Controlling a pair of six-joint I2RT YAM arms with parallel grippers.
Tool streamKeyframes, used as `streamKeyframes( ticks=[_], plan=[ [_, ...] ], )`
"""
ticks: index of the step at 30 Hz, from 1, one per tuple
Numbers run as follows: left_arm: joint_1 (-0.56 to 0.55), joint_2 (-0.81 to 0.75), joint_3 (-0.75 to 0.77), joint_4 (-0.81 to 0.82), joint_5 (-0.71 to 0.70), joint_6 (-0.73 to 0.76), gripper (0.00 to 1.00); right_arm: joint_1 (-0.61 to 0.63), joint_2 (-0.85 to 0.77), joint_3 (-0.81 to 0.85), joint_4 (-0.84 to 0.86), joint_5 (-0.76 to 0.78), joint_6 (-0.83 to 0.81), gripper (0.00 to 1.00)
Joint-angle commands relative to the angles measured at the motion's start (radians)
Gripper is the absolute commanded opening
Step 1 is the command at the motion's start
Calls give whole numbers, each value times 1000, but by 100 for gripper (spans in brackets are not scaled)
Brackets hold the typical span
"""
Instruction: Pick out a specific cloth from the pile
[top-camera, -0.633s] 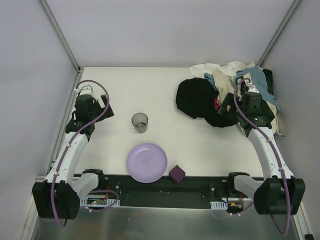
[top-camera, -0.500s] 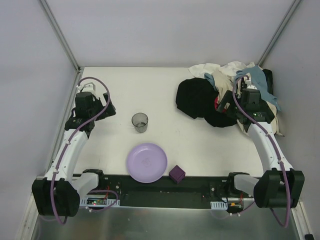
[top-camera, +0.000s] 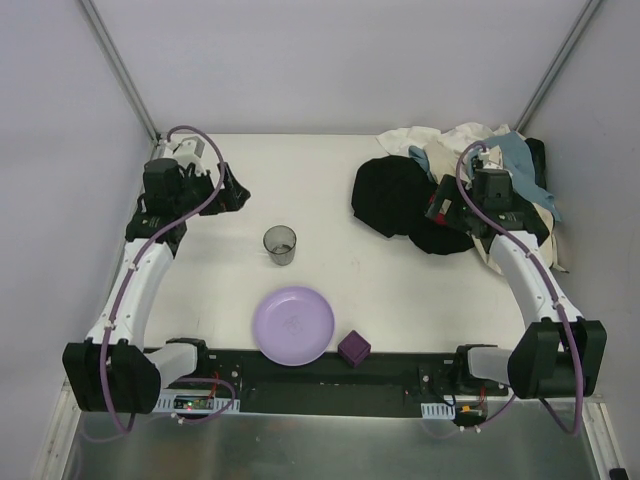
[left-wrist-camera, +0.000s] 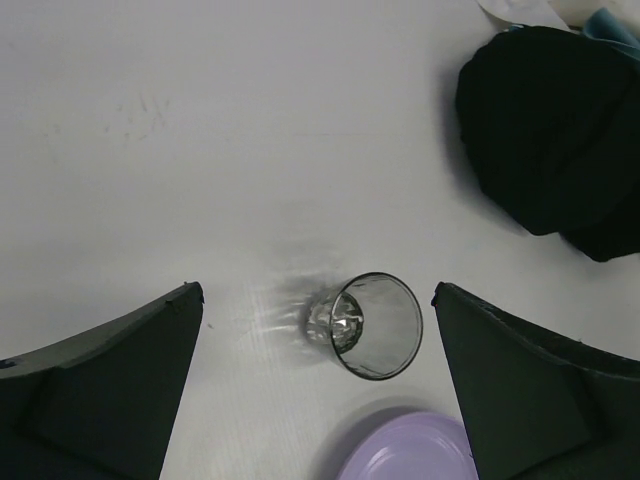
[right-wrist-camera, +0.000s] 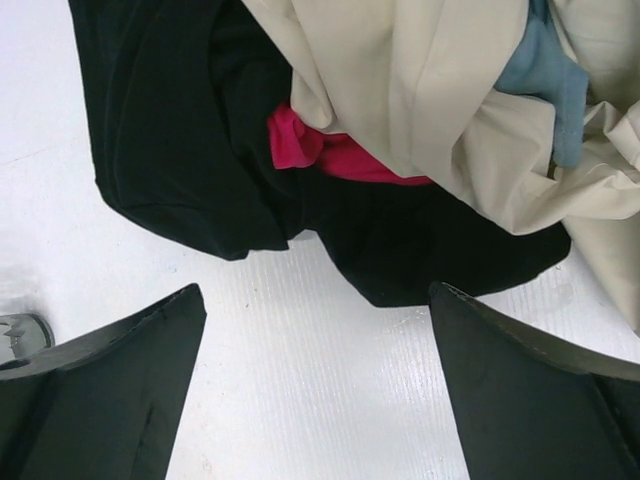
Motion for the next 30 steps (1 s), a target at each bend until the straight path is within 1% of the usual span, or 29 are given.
streamKeyframes(
  ticks=[1,3,6,8,13,16,19,25,28,30],
  plan=[
    [-5,73,78,30,214,-61,99,20,9,43,-1,-22,1,96],
    [-6,105,89,29,269,-87,99,26,8,39,-1,-24,2,96],
    [-12,136,89,19,289,-118,99,32,5,31,-7,-21,4,96],
    [-24,152,93,-8,268,-119,99,32,0,22,-12,-16,2,96],
    [-89,182,133,-111,159,-76,99,34,-5,17,-17,-10,-1,96],
    [-139,189,171,-174,72,-47,99,34,-5,24,-23,-5,-8,96],
    [-204,206,217,-229,-45,-21,99,32,-2,45,-44,8,-27,96],
    [-337,261,352,-356,-332,23,99,34,11,71,-63,5,-39,96],
    [-389,280,379,-369,-460,55,99,37,27,83,-64,5,-36,96],
    [-397,281,385,-367,-491,66,99,43,49,105,-70,-5,-38,96]
  ],
)
